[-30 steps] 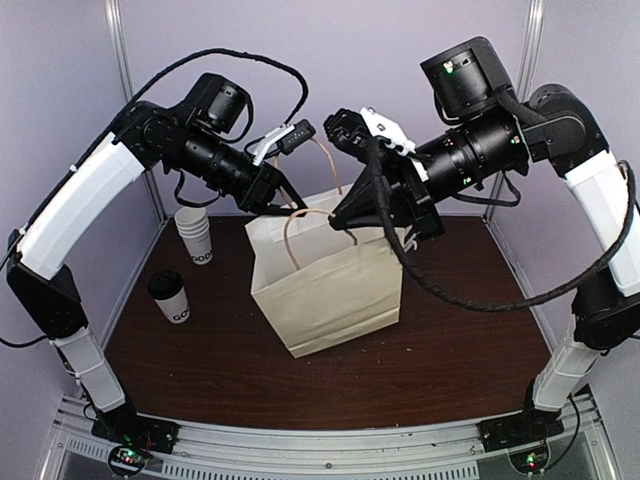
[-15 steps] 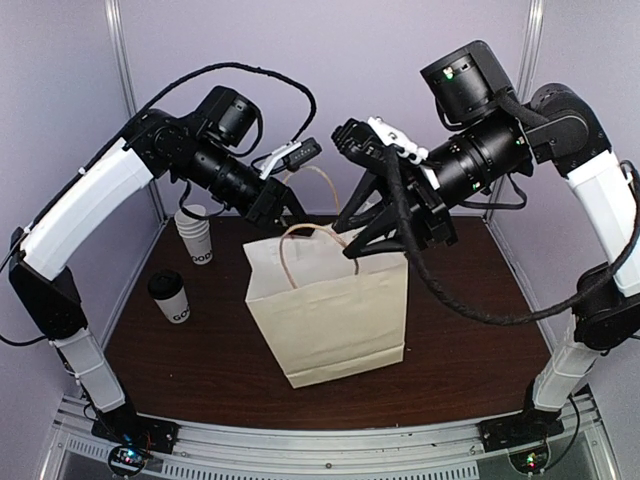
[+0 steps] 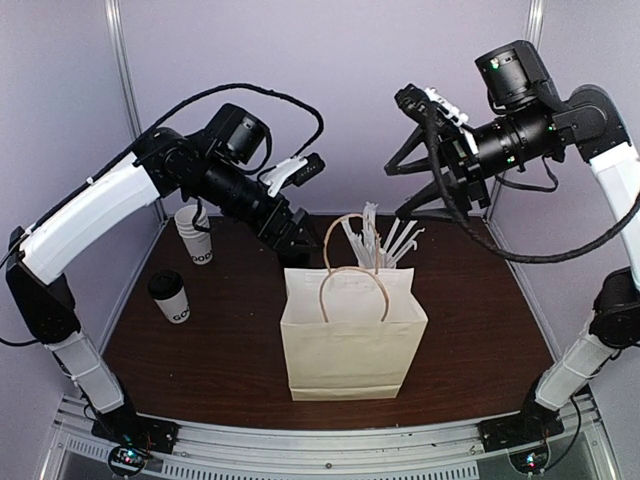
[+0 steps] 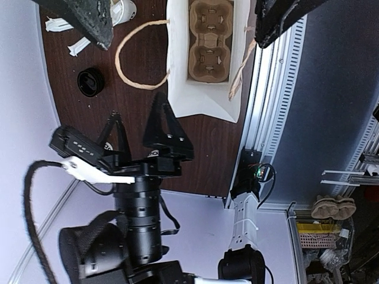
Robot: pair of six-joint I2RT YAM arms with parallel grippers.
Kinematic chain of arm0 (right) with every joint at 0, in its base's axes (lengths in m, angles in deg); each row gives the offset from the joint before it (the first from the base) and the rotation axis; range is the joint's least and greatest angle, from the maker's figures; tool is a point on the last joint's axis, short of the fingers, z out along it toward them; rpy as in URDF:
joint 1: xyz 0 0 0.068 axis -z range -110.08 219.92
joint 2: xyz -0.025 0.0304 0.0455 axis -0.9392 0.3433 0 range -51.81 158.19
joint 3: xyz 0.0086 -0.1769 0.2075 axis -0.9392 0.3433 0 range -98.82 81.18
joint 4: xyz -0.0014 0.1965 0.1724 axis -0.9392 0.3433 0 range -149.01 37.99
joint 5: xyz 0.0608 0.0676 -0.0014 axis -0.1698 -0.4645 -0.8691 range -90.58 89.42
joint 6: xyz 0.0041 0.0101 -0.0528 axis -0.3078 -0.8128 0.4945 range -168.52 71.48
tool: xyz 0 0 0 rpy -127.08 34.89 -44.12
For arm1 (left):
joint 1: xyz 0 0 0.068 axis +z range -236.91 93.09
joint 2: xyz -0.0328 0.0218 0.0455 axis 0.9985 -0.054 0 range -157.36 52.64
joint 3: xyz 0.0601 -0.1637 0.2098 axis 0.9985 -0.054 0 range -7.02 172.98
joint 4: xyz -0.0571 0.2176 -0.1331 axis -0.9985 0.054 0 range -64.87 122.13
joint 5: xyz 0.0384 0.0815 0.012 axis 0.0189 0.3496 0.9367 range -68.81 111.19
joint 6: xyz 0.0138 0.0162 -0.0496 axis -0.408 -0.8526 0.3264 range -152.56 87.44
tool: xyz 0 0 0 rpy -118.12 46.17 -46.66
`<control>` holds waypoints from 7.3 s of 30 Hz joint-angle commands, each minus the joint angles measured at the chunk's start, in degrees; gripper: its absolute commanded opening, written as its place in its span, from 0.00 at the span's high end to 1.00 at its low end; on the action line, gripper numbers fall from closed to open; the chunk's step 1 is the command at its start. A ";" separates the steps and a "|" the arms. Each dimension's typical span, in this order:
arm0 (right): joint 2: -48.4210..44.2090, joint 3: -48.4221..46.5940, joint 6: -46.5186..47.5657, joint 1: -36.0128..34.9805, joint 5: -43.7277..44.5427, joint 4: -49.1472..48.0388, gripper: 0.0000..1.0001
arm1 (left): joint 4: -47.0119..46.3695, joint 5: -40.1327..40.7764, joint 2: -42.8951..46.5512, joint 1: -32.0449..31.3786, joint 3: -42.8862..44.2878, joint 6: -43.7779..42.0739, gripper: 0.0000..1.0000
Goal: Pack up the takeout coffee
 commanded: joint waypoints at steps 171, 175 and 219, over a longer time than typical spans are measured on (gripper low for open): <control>-8.01 30.30 0.93 24.14 -14.67 -7.46 0.28 | -37.27 69.95 20.19 -42.13 -46.84 -34.50 1.00; -8.20 30.41 0.93 24.15 -14.80 -7.49 0.28 | -37.54 69.66 21.65 -42.15 -46.49 -33.20 1.00; -6.27 29.10 0.91 24.58 -17.08 -6.88 0.28 | -17.34 12.90 13.08 -3.04 -18.97 -16.28 0.20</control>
